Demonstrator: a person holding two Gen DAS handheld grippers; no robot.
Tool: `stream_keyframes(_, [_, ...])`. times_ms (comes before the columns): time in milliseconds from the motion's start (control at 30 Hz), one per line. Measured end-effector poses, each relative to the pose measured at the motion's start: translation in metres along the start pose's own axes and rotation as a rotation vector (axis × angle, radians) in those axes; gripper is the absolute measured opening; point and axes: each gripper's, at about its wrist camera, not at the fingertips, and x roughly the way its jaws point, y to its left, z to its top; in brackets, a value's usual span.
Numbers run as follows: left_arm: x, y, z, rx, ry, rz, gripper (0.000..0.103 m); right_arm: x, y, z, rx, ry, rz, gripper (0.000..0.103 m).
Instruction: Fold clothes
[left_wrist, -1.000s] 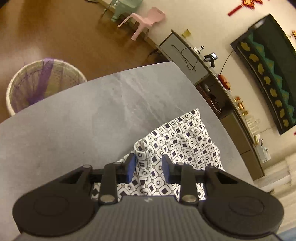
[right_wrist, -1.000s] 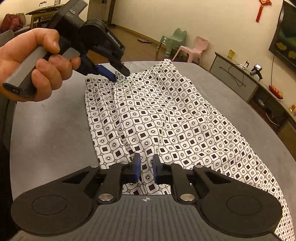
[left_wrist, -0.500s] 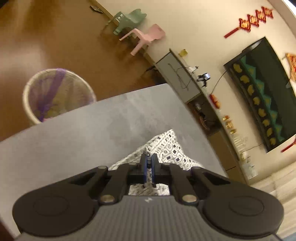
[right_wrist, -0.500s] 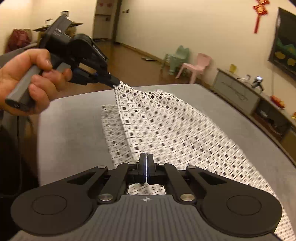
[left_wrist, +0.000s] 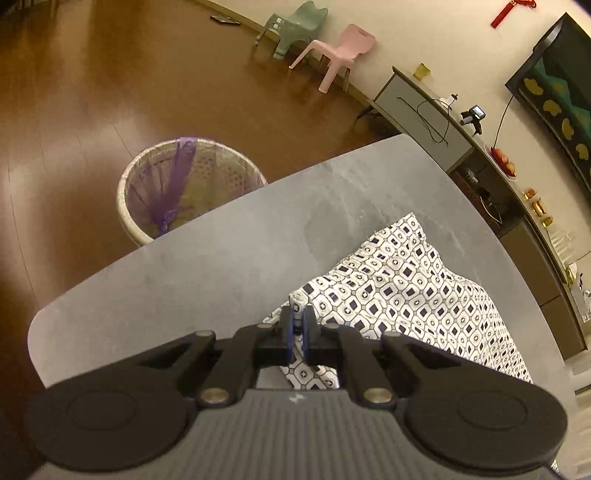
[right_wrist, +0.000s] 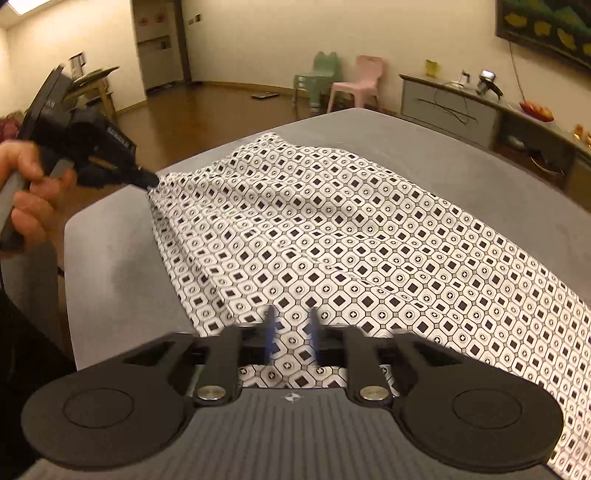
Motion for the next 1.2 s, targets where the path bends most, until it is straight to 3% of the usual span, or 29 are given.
stream_keyframes(67, [-0.002, -0.003, 0.001, 0.001, -0.01, 0.0, 0.005, 0.005, 0.013, 0.0, -0.078, 0.005, -0.005, 0.048])
stream_keyframes(167, [-0.004, -0.008, 0.002, 0.013, -0.016, -0.009, 0.005, 0.018, 0.036, 0.0, -0.212, 0.023, -0.034, 0.045])
stream_keyframes(233, [-0.007, -0.01, 0.004, 0.021, -0.029, -0.02, 0.005, 0.026, 0.045, -0.001, -0.272, 0.046, -0.049, 0.03])
stream_keyframes(300, [-0.014, -0.007, 0.005, 0.012, -0.048, -0.021, 0.005, 0.017, 0.049, -0.002, -0.283, 0.032, -0.049, 0.0])
stream_keyframes(400, [-0.025, -0.001, 0.006, 0.003, -0.067, -0.02, 0.005, -0.009, 0.053, -0.003, -0.274, -0.022, -0.04, 0.0])
stream_keyframes(467, [-0.019, 0.001, 0.006, -0.002, -0.038, 0.007, 0.005, -0.027, 0.062, -0.008, -0.277, -0.05, -0.014, 0.0])
stream_keyframes(600, [-0.019, 0.002, 0.004, -0.002, -0.021, 0.064, 0.006, -0.002, 0.082, -0.03, -0.36, 0.029, -0.026, 0.0])
stream_keyframes(733, [-0.034, 0.001, 0.0, 0.019, -0.067, 0.107, 0.007, -0.004, 0.101, -0.042, -0.46, 0.008, -0.089, 0.0])
stream_keyframes(900, [-0.034, -0.002, -0.002, 0.035, -0.049, 0.144, 0.008, -0.009, 0.126, -0.062, -0.683, -0.025, -0.191, 0.0])
stream_keyframes(1100, [-0.025, -0.051, -0.026, 0.275, -0.013, 0.072, 0.012, -0.009, 0.141, -0.072, -0.726, -0.035, -0.165, 0.001])
stream_keyframes(1167, [-0.021, -0.068, -0.035, 0.359, -0.001, 0.045, 0.014, -0.027, 0.124, -0.066, -0.603, -0.035, -0.044, 0.001])
stream_keyframes(1200, [-0.02, -0.077, -0.039, 0.401, 0.005, 0.031, 0.014, -0.041, 0.107, -0.06, -0.479, -0.029, 0.029, 0.001])
